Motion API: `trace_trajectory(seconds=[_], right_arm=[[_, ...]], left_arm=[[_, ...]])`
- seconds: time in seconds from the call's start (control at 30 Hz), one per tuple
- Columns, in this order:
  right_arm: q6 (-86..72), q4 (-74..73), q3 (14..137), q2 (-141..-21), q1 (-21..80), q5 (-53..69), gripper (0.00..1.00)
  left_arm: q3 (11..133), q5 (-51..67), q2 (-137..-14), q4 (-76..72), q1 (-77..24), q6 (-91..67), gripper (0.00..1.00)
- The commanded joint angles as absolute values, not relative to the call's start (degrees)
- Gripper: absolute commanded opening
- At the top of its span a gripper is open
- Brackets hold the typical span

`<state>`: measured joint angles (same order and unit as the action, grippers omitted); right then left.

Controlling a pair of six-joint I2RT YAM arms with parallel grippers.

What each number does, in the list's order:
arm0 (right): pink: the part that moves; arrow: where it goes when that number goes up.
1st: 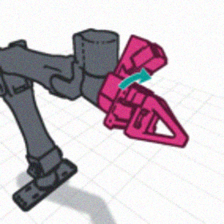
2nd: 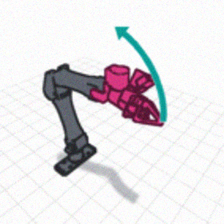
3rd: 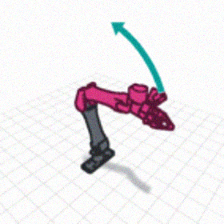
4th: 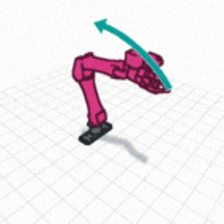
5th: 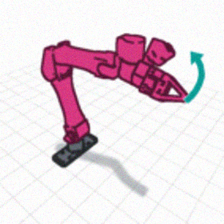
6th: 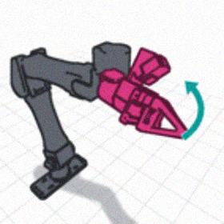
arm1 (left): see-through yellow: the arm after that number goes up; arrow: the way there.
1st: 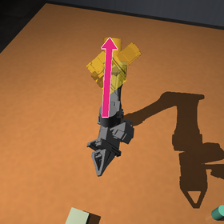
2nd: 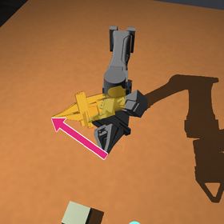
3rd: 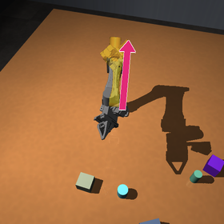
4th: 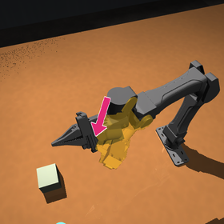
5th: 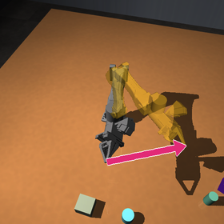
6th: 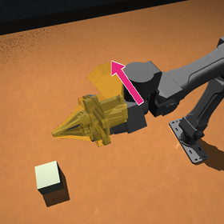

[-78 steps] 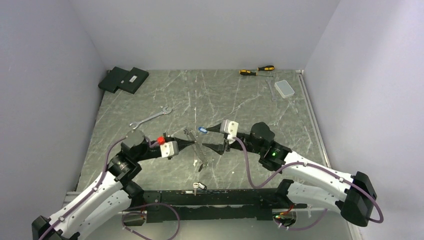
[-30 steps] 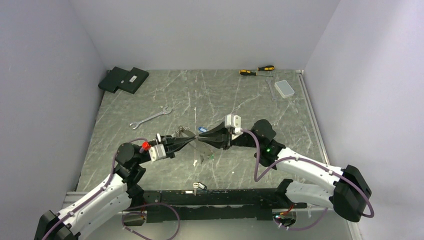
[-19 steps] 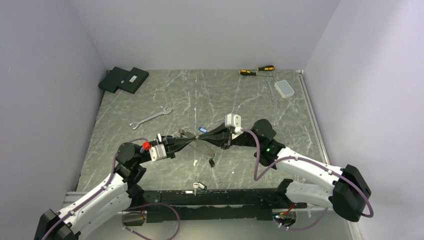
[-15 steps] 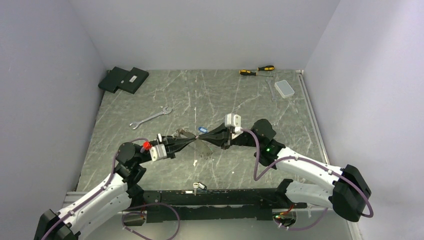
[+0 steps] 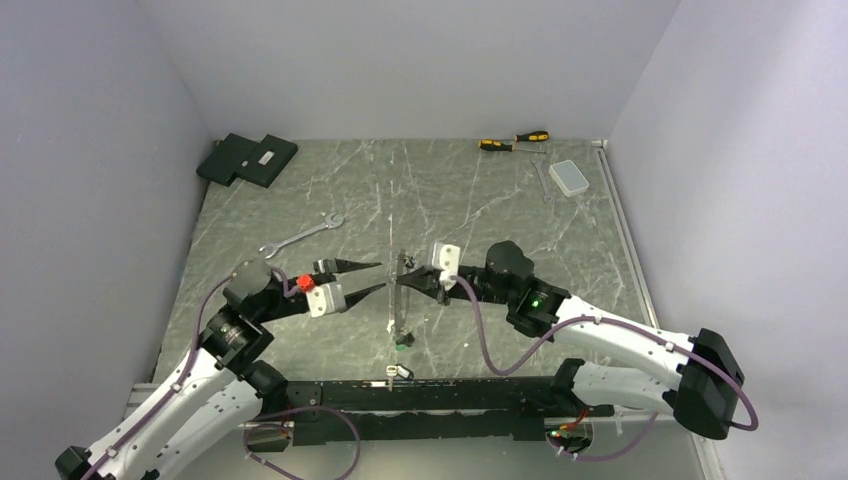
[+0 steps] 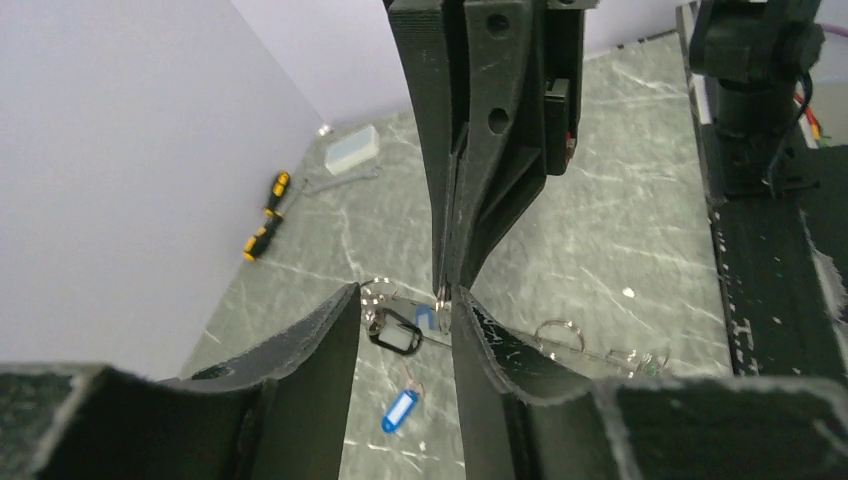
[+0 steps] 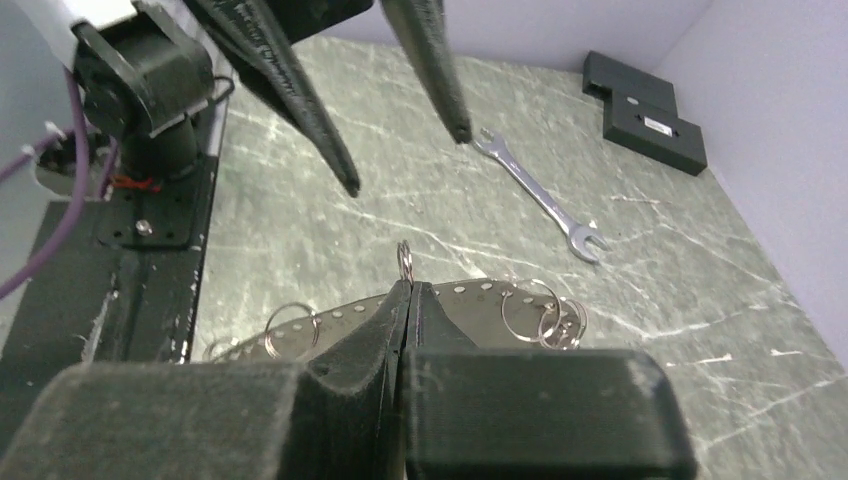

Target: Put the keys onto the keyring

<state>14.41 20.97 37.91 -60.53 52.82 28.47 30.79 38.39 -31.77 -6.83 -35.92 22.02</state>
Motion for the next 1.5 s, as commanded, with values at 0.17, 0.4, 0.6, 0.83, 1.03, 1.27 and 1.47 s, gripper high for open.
trace_trajectory(seconds=[0.17, 0.4, 0.6, 0.83, 1.03, 1.27, 1.47], right_arm=[[27.0, 11.6, 44.0, -59.4, 58.3, 15.7, 0.0], [27.9, 10.7, 44.2, -59.5, 59.1, 15.0, 0.0], [28.0, 10.5, 44.4, -59.9, 59.3, 15.4, 0.0], [28.8, 8.7, 45.0, -60.5, 60.1, 15.3, 0.0], [28.7, 9.0, 45.4, -60.8, 60.3, 15.8, 0.0], [28.4, 9.2, 45.6, -60.8, 60.4, 16.3, 0.0], [27.8, 9.6, 45.6, -60.6, 60.5, 16.8, 0.0]], left_arm=[[43.5, 40.8, -41.8, 18.4, -35.7, 35.1, 0.38], [45.2, 43.0, -44.3, 21.8, -35.7, 36.6, 0.4], [43.5, 43.7, -45.5, 17.5, -35.8, 34.4, 0.39], [42.1, 43.1, -47.1, 11.7, -35.9, 31.5, 0.35], [42.8, 45.1, -49.1, 13.6, -35.9, 32.7, 0.29], [42.5, 44.9, -50.3, 14.2, -36.6, 33.7, 0.22], [42.4, 44.7, -51.0, 13.9, -36.9, 34.3, 0.09]])
